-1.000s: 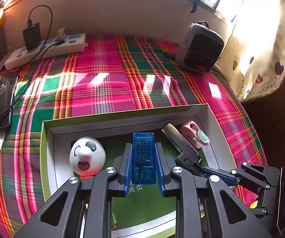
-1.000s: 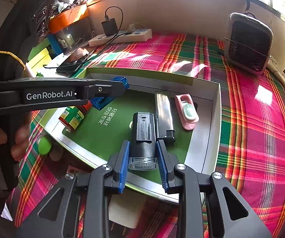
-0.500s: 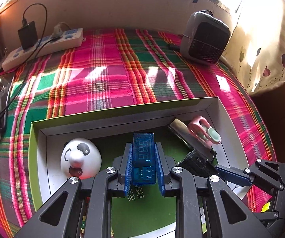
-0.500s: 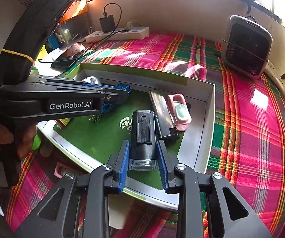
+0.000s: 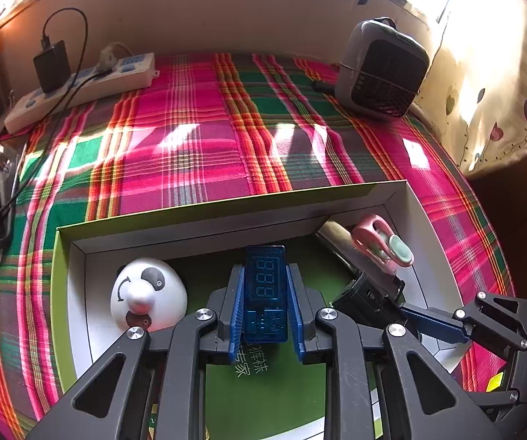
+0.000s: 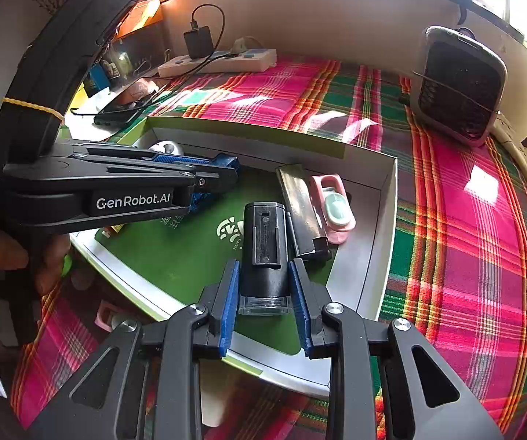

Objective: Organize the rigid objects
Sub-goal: 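Lower and open the left tool in the box while the right tool releases the flashlight, then withdraw both open tools from the box toward the remaining items on the cover, then grasp the white charger with the right tool while the left tool approaches the white cap, then grasp the white cap with the left tool while the right tool holds the charger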

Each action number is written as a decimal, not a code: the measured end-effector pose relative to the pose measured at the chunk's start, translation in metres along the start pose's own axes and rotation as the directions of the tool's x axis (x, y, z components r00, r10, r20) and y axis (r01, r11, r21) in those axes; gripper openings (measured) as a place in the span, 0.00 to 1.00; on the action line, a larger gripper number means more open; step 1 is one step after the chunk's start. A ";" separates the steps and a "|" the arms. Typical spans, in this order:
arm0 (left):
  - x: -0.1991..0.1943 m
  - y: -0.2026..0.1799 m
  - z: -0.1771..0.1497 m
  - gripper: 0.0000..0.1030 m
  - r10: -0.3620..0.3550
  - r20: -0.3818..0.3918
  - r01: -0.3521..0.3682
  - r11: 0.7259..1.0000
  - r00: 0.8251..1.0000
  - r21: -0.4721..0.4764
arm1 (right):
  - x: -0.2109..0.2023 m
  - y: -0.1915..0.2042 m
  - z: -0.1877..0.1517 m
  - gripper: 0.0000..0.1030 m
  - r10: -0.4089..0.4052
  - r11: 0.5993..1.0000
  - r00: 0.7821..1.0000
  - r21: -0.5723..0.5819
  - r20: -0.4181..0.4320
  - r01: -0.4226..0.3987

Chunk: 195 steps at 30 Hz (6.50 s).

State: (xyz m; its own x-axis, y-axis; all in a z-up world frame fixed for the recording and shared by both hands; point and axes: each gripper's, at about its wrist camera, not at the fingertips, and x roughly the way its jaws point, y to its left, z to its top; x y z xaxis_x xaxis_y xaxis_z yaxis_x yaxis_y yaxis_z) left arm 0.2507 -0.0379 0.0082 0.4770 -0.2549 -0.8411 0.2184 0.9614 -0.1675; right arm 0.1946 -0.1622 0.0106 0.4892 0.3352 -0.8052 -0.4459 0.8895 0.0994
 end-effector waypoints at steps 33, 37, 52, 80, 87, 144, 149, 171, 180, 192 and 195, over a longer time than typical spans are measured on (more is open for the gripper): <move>-0.019 0.004 -0.010 0.27 -0.012 0.024 0.012 1.000 1.000 -0.017 | -0.012 0.002 -0.006 0.35 0.017 0.998 0.999 0.056 0.048 -0.019; -0.032 0.004 -0.015 0.27 -0.006 0.048 0.007 1.000 0.999 -0.019 | -0.018 0.004 -0.008 0.37 0.011 0.998 0.998 0.058 0.061 -0.014; -0.091 0.025 -0.053 0.33 0.052 0.134 -0.043 0.997 0.990 -0.067 | -0.053 0.011 -0.030 0.43 -0.007 0.995 0.992 0.101 0.123 -0.005; -0.131 0.087 -0.146 0.38 0.036 0.193 0.017 0.963 0.981 -0.267 | -0.058 0.026 -0.068 0.49 0.002 0.988 0.994 0.154 0.109 -0.019; -0.127 0.085 -0.151 0.39 0.008 0.183 0.040 0.967 0.983 -0.253 | -0.050 0.032 -0.067 0.50 -0.006 0.989 0.996 0.149 0.089 -0.007; -0.115 0.070 -0.155 0.41 0.007 0.167 0.016 0.990 0.986 -0.139 | -0.032 0.031 -0.064 0.34 -0.180 0.975 0.983 0.137 0.037 0.173; -0.113 0.070 -0.154 0.42 0.019 0.161 0.003 0.991 0.987 -0.133 | -0.034 0.031 -0.065 0.34 -0.180 0.975 0.983 0.139 0.039 0.173; -0.100 0.070 -0.145 0.42 0.098 0.146 -0.084 0.992 0.984 -0.095 | -0.043 0.021 -0.076 0.34 -0.175 0.970 0.984 0.177 0.041 0.165; -0.094 0.073 -0.140 0.42 0.095 0.147 -0.079 0.991 0.985 -0.112 | -0.044 0.021 -0.076 0.34 -0.174 0.970 0.984 0.178 0.043 0.163; -0.093 0.072 -0.138 0.24 0.103 0.152 -0.087 0.990 0.983 -0.114 | -0.044 0.021 -0.076 0.34 -0.173 0.971 0.984 0.178 0.046 0.162; -0.093 0.072 -0.138 0.20 0.101 0.152 -0.084 0.990 0.983 -0.115 | -0.044 0.021 -0.076 0.34 -0.173 0.970 0.984 0.178 0.046 0.162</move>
State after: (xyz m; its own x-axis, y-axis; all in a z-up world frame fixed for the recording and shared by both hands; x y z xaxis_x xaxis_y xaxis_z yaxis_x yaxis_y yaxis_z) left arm 0.1041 0.0692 0.0034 0.6205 -0.1689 -0.7658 0.0778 0.9850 -0.1542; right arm 0.1069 -0.1820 0.0035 0.5926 0.1900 -0.7828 -0.2197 0.9731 0.0698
